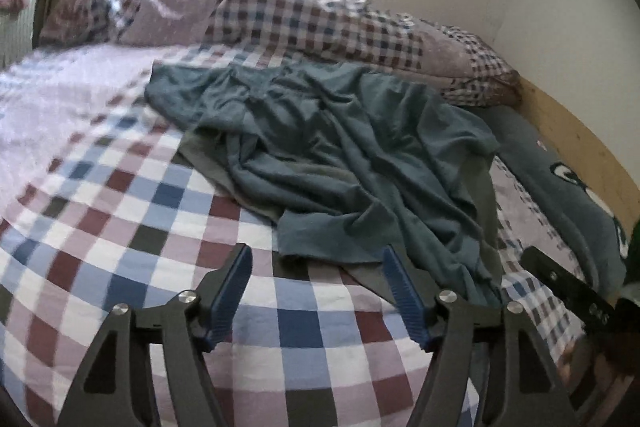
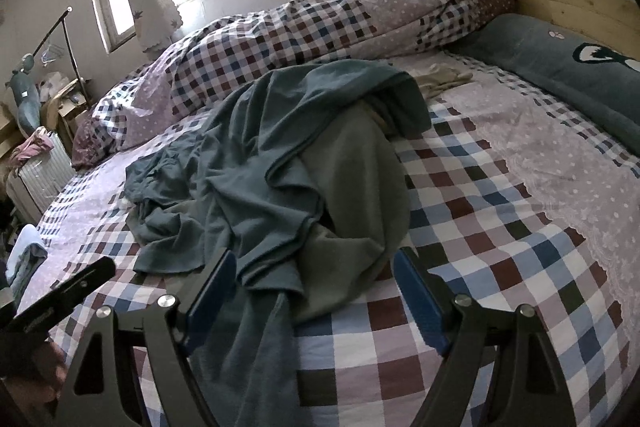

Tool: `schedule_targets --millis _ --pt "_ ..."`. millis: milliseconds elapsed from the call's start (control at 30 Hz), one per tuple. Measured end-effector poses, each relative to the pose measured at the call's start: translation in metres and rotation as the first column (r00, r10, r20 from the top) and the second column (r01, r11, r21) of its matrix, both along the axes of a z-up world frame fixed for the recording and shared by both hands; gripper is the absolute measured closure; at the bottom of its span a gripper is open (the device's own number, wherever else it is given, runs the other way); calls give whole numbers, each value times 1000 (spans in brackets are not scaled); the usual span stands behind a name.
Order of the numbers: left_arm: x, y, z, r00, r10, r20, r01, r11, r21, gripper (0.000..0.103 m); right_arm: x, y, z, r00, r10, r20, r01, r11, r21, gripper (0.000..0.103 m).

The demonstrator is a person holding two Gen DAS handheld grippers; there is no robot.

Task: Fold clothes
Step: 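Move both grippers toward the crumpled teal cloth on the bed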

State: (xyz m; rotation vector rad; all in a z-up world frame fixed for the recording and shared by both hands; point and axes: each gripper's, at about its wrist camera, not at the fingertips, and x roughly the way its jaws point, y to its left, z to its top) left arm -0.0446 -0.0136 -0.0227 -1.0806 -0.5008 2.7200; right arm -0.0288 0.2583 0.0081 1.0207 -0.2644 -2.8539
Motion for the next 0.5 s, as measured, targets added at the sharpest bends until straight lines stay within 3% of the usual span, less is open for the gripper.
schedule_targets --millis 167,500 --pt "-11 -1 -7 1000 -9 28 7 998 58 29 2 6 1 1000 -7 0 7 1000 -9 19" --pt "-37 4 -20 994 13 113 -18 999 42 29 2 22 0 1000 -22 9 22 1000 -19 19"
